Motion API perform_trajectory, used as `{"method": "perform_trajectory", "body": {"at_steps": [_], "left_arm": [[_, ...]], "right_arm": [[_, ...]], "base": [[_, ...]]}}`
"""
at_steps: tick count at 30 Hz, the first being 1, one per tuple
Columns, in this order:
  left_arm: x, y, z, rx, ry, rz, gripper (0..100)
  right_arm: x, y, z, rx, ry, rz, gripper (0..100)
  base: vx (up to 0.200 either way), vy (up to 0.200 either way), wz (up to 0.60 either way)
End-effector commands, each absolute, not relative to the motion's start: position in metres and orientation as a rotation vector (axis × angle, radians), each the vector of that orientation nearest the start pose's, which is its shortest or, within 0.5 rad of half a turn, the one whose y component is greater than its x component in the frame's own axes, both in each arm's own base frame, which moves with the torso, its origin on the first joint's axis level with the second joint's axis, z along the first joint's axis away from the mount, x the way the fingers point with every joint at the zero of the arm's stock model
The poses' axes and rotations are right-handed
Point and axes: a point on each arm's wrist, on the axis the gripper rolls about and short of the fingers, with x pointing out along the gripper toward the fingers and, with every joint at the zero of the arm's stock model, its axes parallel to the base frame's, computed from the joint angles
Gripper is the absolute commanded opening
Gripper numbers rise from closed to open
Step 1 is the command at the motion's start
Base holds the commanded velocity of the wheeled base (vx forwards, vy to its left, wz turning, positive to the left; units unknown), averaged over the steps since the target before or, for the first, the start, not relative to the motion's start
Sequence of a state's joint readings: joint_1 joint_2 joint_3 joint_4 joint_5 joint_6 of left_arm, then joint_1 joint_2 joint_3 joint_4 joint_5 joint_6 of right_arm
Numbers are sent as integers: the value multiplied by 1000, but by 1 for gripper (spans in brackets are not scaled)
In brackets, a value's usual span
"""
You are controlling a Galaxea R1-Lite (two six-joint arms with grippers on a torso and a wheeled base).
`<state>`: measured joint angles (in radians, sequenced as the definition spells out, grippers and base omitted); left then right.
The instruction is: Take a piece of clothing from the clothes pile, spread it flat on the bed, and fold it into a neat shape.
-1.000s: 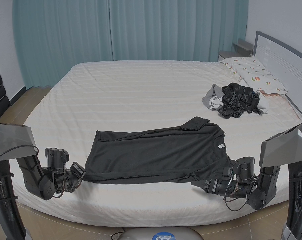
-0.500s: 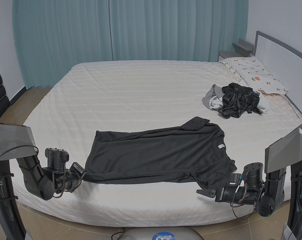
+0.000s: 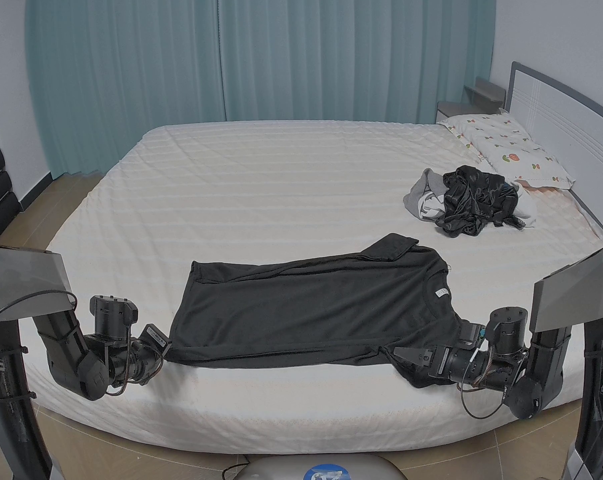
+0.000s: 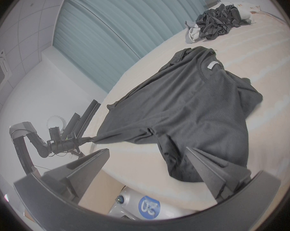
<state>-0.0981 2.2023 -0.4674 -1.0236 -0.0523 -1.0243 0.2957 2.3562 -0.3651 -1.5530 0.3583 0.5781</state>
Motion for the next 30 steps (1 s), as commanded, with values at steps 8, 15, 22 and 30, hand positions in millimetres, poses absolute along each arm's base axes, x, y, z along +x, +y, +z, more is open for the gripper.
{"method": "perform_trajectory", "body": {"at_steps": [8, 15, 22, 30], "left_arm": [[299, -31, -9, -962, 719, 232, 0], [299, -31, -10, -961, 720, 233, 0], [299, -31, -10, -961, 720, 233, 0], [299, -31, -10, -961, 720, 233, 0]], "right_arm": [[290, 128, -44, 596, 677, 543, 100], [275, 125, -47, 587, 742, 529, 100], [260, 122, -34, 587, 753, 545, 100], [242, 94, 5, 623, 684, 498, 100]], "base": [[0, 0, 0], [0, 0, 0], [0, 0, 0], [0, 0, 0]]}}
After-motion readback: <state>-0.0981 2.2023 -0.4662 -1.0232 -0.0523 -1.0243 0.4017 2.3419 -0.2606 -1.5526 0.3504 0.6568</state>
